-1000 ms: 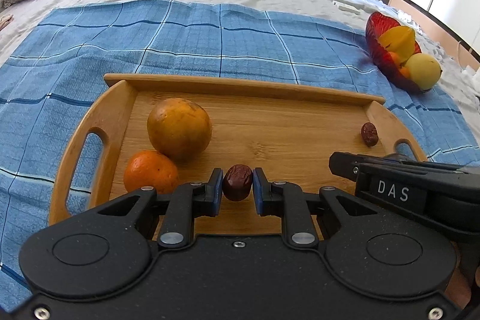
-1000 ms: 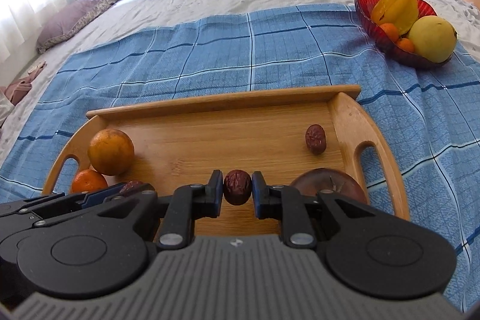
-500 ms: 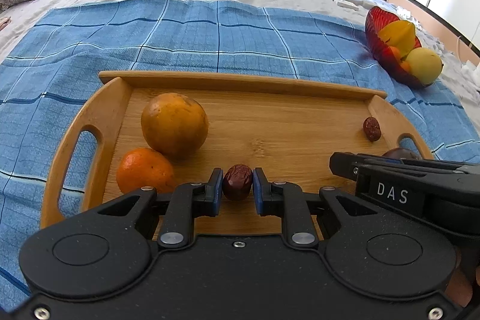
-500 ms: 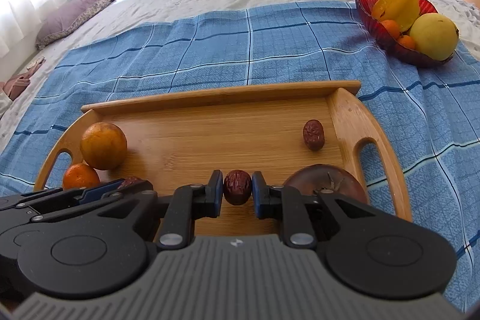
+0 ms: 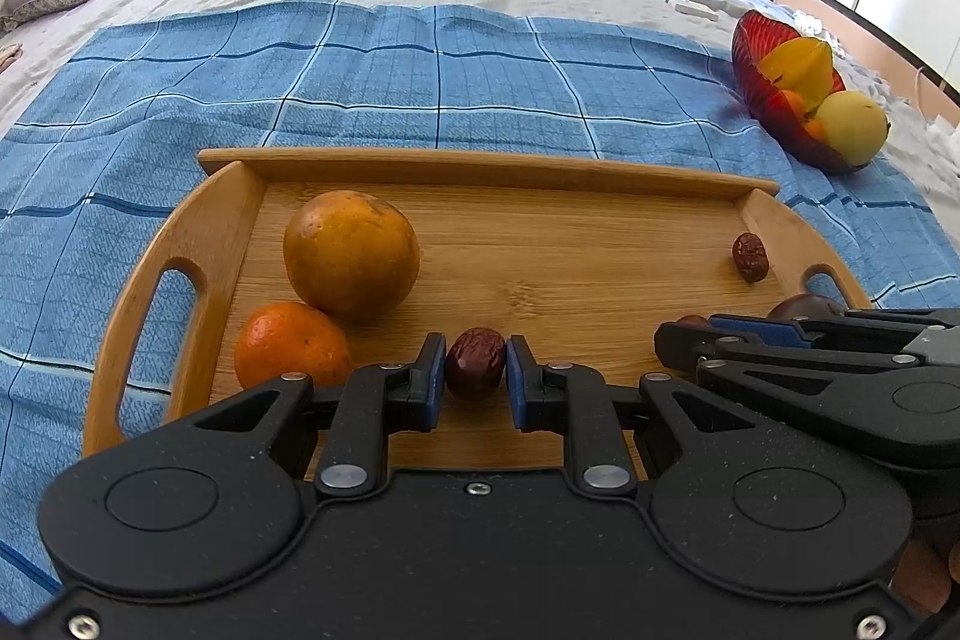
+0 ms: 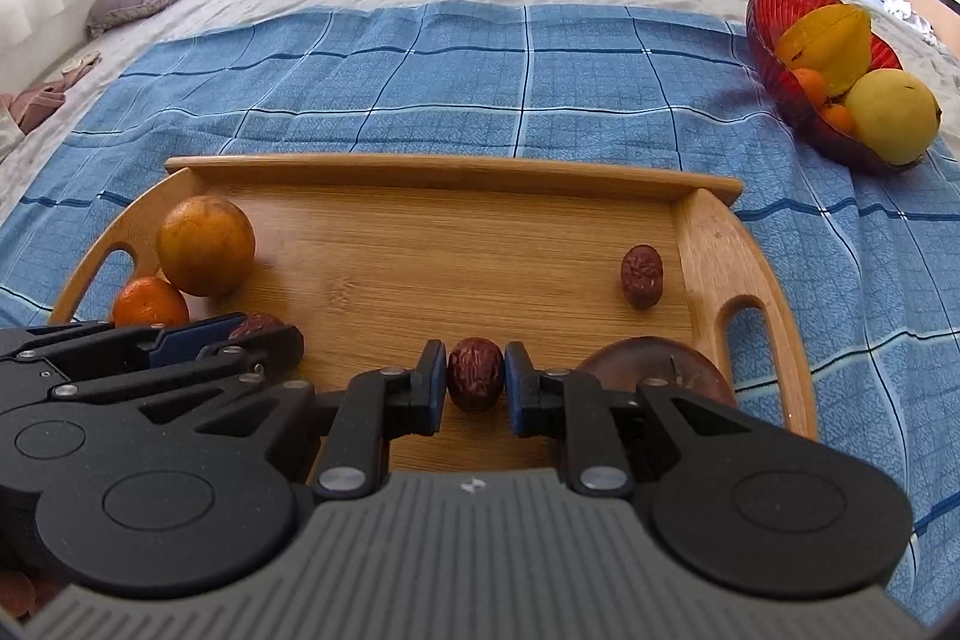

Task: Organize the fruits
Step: 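Open both grippers to release the red dates onto the tray, then move both grippers back from the tray toward the fruit on the blanket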

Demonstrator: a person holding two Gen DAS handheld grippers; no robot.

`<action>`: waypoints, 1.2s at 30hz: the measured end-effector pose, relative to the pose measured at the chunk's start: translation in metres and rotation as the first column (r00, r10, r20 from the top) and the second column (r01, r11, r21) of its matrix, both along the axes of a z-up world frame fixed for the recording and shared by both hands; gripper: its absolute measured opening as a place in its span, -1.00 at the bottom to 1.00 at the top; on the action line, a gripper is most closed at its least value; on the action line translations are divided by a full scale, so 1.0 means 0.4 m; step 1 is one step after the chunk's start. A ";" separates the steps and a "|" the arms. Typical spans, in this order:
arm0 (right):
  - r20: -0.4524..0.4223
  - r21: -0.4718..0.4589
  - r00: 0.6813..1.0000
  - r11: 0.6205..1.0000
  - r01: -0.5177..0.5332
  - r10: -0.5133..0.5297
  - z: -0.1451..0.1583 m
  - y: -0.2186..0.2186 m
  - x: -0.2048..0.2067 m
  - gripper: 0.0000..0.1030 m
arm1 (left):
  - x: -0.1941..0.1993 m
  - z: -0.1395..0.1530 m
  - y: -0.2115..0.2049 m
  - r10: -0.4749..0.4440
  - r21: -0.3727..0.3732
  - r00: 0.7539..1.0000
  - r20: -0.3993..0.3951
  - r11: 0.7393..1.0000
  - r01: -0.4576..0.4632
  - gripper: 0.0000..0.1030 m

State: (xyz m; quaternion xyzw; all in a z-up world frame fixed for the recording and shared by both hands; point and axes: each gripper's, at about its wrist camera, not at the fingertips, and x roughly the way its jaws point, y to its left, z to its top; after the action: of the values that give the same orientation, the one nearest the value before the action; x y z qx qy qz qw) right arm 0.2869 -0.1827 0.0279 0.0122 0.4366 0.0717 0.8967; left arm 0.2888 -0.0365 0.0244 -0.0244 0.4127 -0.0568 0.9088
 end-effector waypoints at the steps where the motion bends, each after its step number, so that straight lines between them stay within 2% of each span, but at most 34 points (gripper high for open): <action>1: 0.000 0.001 1.000 1.000 0.000 0.000 0.000 -0.001 0.000 -0.51 | 0.001 0.000 0.001 0.001 0.000 1.000 0.001 1.000 -0.001 -0.60; 18: 0.005 0.017 1.000 1.000 0.012 -0.012 0.001 -0.005 0.000 -0.44 | 0.002 -0.001 0.000 0.001 0.001 1.000 0.009 1.000 -0.001 -0.59; 20: 0.009 0.028 1.000 0.999 0.015 -0.016 0.002 -0.008 -0.001 -0.41 | 0.001 0.000 0.001 -0.003 -0.001 1.000 0.010 1.000 0.003 -0.53; 22: 0.015 0.042 1.000 0.999 0.014 -0.015 0.004 -0.011 -0.003 -0.26 | -0.001 0.001 -0.002 -0.006 0.005 1.000 0.015 1.000 0.006 -0.41; 25: 0.018 0.057 1.000 0.998 0.022 -0.023 0.006 -0.016 -0.005 -0.25 | -0.004 0.004 -0.004 -0.009 0.016 1.000 0.020 1.000 0.008 -0.31; 29: 0.031 0.079 0.999 0.996 0.036 -0.039 0.015 -0.029 -0.012 -0.08 | -0.007 0.011 0.002 -0.003 0.021 1.000 0.031 1.000 0.002 -0.17; 32: 0.049 0.094 0.997 0.994 0.050 -0.055 0.028 -0.041 -0.023 -0.07 | -0.018 0.023 0.006 -0.001 0.023 0.999 0.052 1.000 0.000 0.05; 36: 0.081 0.110 0.994 0.992 0.063 -0.073 0.052 -0.063 -0.039 0.12 | -0.029 0.045 0.019 0.004 0.009 0.997 0.071 1.000 -0.004 0.33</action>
State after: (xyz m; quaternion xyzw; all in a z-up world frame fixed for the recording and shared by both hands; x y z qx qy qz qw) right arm 0.2715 -0.2080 0.0487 0.0723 0.3929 0.0650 0.9144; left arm 0.2770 -0.0289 0.0422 -0.0190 0.3804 -0.0538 0.9231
